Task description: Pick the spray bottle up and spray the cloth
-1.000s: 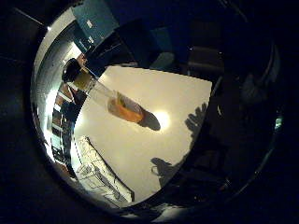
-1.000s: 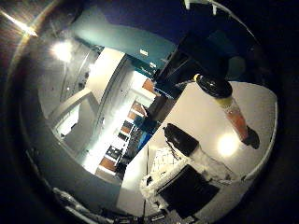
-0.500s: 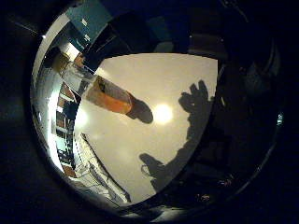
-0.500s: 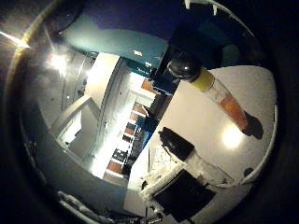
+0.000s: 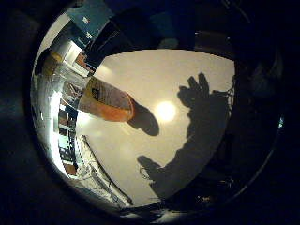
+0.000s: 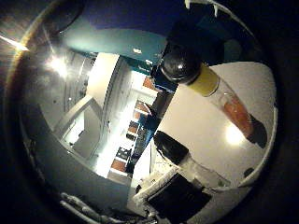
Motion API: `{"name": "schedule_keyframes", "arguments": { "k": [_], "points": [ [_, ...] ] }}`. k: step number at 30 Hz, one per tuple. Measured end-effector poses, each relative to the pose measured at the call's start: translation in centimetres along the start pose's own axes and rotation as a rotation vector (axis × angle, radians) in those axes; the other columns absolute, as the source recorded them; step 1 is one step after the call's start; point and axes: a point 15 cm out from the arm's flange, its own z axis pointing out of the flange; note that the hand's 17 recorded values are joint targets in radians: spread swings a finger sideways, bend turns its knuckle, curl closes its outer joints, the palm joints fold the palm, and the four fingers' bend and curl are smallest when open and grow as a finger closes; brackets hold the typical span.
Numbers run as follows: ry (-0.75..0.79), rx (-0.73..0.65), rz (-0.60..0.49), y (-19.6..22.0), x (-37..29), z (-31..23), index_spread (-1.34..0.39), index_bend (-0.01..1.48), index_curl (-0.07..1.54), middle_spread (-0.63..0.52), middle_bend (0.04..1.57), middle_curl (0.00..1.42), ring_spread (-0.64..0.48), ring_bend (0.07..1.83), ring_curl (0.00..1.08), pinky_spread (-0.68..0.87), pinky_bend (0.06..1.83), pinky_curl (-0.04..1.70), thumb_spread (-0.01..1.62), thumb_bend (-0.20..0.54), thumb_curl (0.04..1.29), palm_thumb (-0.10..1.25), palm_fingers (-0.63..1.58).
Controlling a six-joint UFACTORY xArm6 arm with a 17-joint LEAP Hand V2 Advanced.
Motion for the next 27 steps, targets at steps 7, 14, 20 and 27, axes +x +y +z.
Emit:
{"name": "schedule_keyframes", "arguments": {
  "k": [7,14,20,27],
  "points": [
    [-0.048,-0.009,0.003,0.0,-0.8,2.6,-0.04,0.16,0.29,0.19,0.39,0.4,0.27,0.6,0.31,0.45,0.46,0.26,1.03,-0.023,0.32,0.6,0.2],
    [-0.092,-0.002,0.016,-0.7,-1.3,5.7,-0.03,0.18,0.32,0.17,0.42,0.42,0.23,0.63,0.31,0.42,0.39,0.25,1.03,-0.017,0.33,0.67,0.28],
    [-0.112,0.03,0.061,-1.9,-0.9,8.3,-0.09,0.18,0.33,0.03,0.51,0.47,0.07,0.82,0.37,0.28,0.46,0.25,1.0,-0.006,0.36,0.85,0.55],
    [-0.14,0.044,0.1,-2.8,-0.5,10.6,-0.27,0.25,0.43,-0.16,0.65,0.57,-0.17,0.99,0.45,-0.08,0.79,0.29,0.99,-0.012,0.38,0.99,1.06]
  ]
}}
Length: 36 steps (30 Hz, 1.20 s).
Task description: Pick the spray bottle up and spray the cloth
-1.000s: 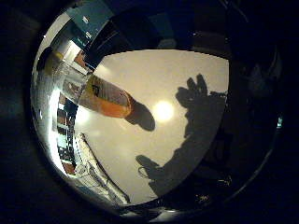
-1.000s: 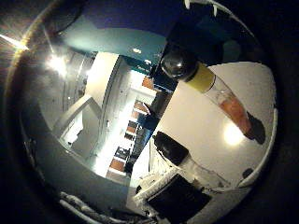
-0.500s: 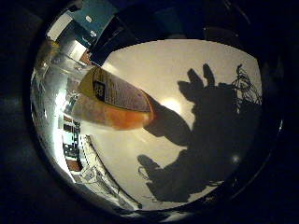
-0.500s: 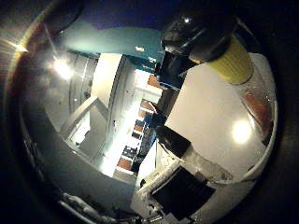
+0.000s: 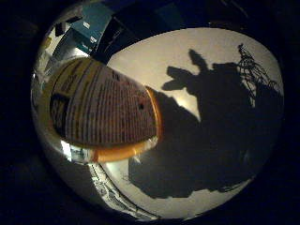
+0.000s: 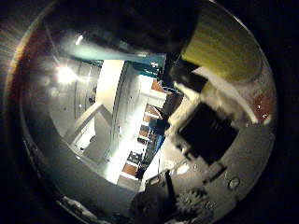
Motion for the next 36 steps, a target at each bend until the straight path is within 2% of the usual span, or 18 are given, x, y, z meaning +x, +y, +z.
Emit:
{"name": "schedule_keyframes", "arguments": {
  "k": [2,7,8,13,17,23,29,36],
  "points": [
    [-0.007,0.009,0.009,-0.4,0.1,0.3,-0.3,0.33,0.49,-0.18,0.71,0.6,-0.19,1.02,0.47,-0.2,0.86,0.32,0.99,-0.016,0.37,1.0,1.16],
    [-0.024,0.007,0.001,-0.9,-0.5,0.7,-0.3,0.53,0.6,-0.16,0.86,0.63,-0.18,1.11,0.49,-0.32,0.93,0.35,1.03,-0.021,0.35,0.99,1.28],
    [-0.028,0.005,-0.001,-1.0,-0.7,0.6,-0.29,0.61,0.63,-0.15,0.9,0.64,-0.18,1.11,0.48,-0.33,0.95,0.36,1.05,-0.019,0.35,0.98,1.32],
    [-0.089,-0.016,-0.024,-0.8,-3.0,0.7,-0.21,0.87,0.68,-0.1,1.03,0.63,-0.16,1.2,0.5,-0.3,1.08,0.45,1.1,-0.01,0.34,0.99,1.36],
    [-0.13,-0.067,-0.113,-0.7,-6.6,0.5,-0.19,0.98,0.68,-0.09,1.12,0.63,-0.16,1.28,0.52,-0.27,1.16,0.51,1.12,-0.009,0.37,1.02,1.34],
    [-0.097,-0.22,-0.254,1.6,-10.5,-1.1,-0.19,1.07,0.66,-0.09,1.19,0.62,-0.16,1.36,0.53,-0.23,1.23,0.59,1.1,-0.01,0.42,1.05,1.29],
    [-0.039,-0.408,-0.461,4.7,-17.5,-0.9,-0.18,1.11,0.64,-0.08,1.24,0.6,-0.16,1.4,0.53,-0.21,1.23,0.66,1.1,-0.012,0.46,1.06,1.27],
    [0.134,-0.673,-0.665,8.0,-23.2,-0.4,-0.17,1.14,0.63,-0.08,1.26,0.58,-0.17,1.41,0.53,-0.21,1.22,0.71,1.11,-0.013,0.49,1.05,1.26]
  ]
}}
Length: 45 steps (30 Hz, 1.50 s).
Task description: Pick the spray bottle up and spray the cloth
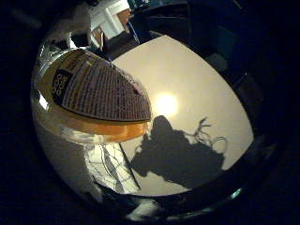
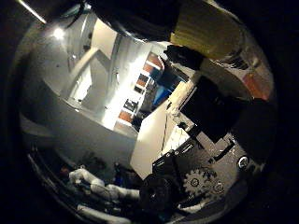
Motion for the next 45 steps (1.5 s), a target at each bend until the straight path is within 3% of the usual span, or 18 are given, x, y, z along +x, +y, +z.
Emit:
{"name": "schedule_keyframes", "arguments": {
  "k": [11,22,30,45],
  "points": [
    [0.259,-0.461,-0.222,-0.3,-9.7,2.7,-0.17,1.16,0.61,-0.08,1.29,0.57,-0.16,1.42,0.53,-0.22,1.18,0.79,1.11,-0.013,0.52,1.04,1.25],
    [0.603,-0.847,-0.395,3.1,-15.2,7.7,-0.17,1.17,0.6,-0.08,1.3,0.57,-0.16,1.43,0.53,-0.22,1.14,0.84,1.12,-0.014,0.52,1.02,1.25],
    [0.818,-0.947,-0.519,5.4,-17.7,13.5,-0.17,1.17,0.6,-0.08,1.31,0.56,-0.17,1.43,0.53,-0.23,1.13,0.87,1.14,-0.013,0.52,1.01,1.25],
    [0.865,-0.978,-0.537,6.4,-18.1,15.5,-0.18,1.17,0.6,-0.08,1.31,0.56,-0.17,1.43,0.53,-0.25,1.11,0.9,1.15,-0.013,0.51,1.01,1.25]
  ]
}}
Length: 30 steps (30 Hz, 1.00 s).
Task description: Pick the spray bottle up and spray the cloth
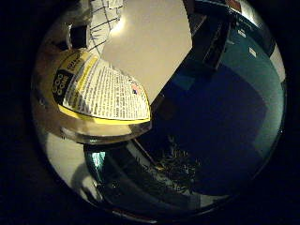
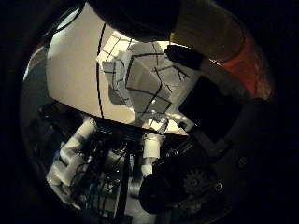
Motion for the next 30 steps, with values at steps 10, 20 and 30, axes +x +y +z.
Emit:
{"name": "schedule_keyframes", "arguments": {
  "k": [10,20,30],
  "points": [
    [-0.18,0.137,0.012,1.2,-1.4,-3.6,-0.18,1.17,0.6,-0.08,1.31,0.56,-0.17,1.43,0.53,-0.25,1.1,0.91,1.14,-0.009,0.52,1.03,1.25],
    [-0.668,0.551,0.04,-0.5,-5.9,-14.9,-0.18,1.17,0.6,-0.08,1.31,0.56,-0.17,1.43,0.53,-0.25,1.1,0.91,1.14,-0.01,0.56,1.07,1.25],
    [-1.065,0.757,0.003,-1.1,-11.0,-21.3,-0.19,1.17,0.61,-0.08,1.31,0.56,-0.16,1.43,0.53,-0.24,1.1,0.92,1.11,-0.012,0.6,1.06,1.25]
  ]
}}
